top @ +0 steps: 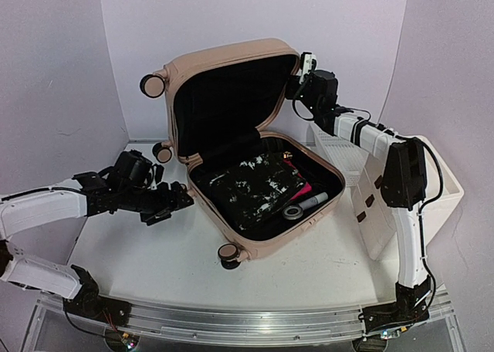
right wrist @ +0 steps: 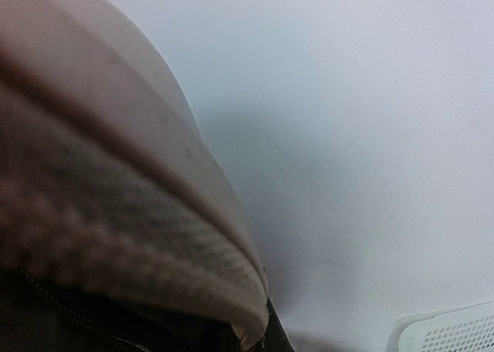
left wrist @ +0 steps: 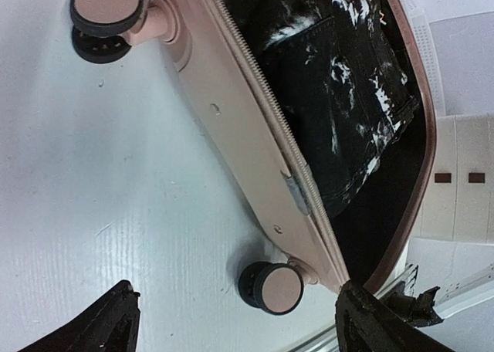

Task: Open, take out, and arrange the luggage

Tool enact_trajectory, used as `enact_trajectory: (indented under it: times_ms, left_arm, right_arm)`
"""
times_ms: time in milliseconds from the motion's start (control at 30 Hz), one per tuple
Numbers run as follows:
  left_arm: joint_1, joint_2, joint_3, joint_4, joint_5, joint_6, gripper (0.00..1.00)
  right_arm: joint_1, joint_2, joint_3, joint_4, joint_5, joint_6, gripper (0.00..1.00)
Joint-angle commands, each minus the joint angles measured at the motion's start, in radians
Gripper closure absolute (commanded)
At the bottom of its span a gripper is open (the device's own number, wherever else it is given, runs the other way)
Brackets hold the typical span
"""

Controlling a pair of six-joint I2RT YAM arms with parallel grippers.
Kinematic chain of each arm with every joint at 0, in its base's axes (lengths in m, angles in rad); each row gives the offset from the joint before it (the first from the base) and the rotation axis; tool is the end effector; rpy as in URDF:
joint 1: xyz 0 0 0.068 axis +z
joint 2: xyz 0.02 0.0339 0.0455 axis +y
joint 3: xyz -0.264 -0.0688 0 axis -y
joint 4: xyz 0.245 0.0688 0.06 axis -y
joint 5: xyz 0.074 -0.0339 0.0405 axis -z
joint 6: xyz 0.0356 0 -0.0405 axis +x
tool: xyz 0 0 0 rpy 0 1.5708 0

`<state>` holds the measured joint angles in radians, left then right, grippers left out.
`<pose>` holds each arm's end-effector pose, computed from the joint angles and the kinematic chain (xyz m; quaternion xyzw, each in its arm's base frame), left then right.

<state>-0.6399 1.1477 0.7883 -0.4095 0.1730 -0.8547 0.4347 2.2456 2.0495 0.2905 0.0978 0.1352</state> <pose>0.1892 -0.1485 0.2484 -0.0648 0.9156 -0.3226 0.2312 0.4966 0.2267 0.3411 -0.0645 0.6700 0.1761 0.7183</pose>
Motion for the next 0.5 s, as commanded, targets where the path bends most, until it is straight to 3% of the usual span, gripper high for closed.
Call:
enact_trajectory:
  times_ms: [0, 200, 467]
  left_arm:
    - [-0.103, 0.091, 0.035, 0.240, -0.159, -0.140, 0.13]
    - [-0.170, 0.292, 0.141, 0.355, -0.196, -0.138, 0.08]
    - [-0.172, 0.440, 0.185, 0.339, -0.264, -0.205, 0.44]
  right_arm:
    - [-0.001, -0.056, 0.012, -0.107, 0.098, -0.021, 1.00]
    - [0.009, -0.053, 0.026, -0.124, 0.100, -0.034, 1.00]
    - [0.025, -0.061, 0.037, -0.143, 0.123, -0.071, 1.00]
